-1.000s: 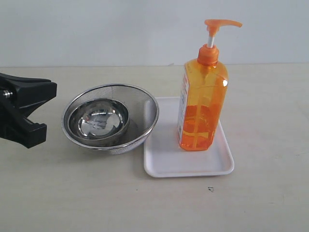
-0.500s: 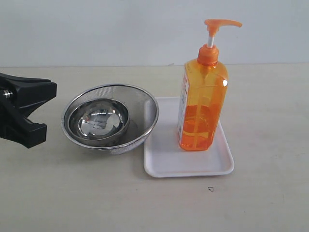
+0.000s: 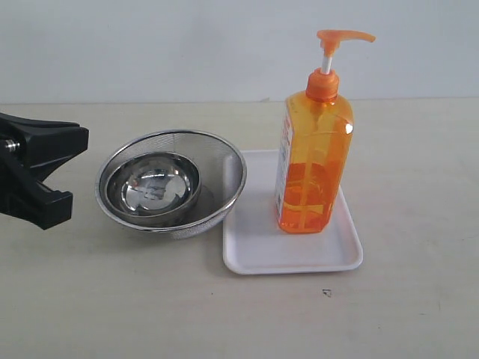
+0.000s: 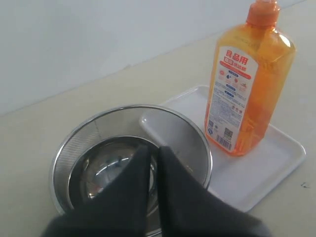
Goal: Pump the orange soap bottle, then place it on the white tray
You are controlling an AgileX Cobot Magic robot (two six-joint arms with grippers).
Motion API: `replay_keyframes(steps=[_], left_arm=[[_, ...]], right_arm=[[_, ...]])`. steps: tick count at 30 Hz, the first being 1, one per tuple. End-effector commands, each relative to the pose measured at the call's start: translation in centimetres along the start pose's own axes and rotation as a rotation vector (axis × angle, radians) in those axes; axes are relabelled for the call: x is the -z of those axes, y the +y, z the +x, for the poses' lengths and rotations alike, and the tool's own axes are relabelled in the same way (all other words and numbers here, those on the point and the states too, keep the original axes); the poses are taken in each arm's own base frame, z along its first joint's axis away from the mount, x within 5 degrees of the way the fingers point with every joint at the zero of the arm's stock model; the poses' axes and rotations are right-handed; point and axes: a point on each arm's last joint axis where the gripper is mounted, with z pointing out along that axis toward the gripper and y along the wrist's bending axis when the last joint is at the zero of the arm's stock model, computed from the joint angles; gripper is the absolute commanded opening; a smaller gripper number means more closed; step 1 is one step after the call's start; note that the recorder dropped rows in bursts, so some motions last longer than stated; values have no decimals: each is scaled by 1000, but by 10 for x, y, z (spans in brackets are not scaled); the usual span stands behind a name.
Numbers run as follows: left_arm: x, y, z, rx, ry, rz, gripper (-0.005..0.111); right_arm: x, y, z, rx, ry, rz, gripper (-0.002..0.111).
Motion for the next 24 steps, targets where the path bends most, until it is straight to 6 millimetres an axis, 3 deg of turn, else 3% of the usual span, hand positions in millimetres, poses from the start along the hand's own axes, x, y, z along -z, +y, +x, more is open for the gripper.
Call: replay_keyframes(steps=[1, 24], left_arm=[[2, 0, 0, 7, -9, 2, 5], [2, 0, 0, 7, -9, 2, 5]], right_arm=[[0, 0, 1, 1, 4, 5, 0], [0, 0, 0, -14, -6, 5, 0]])
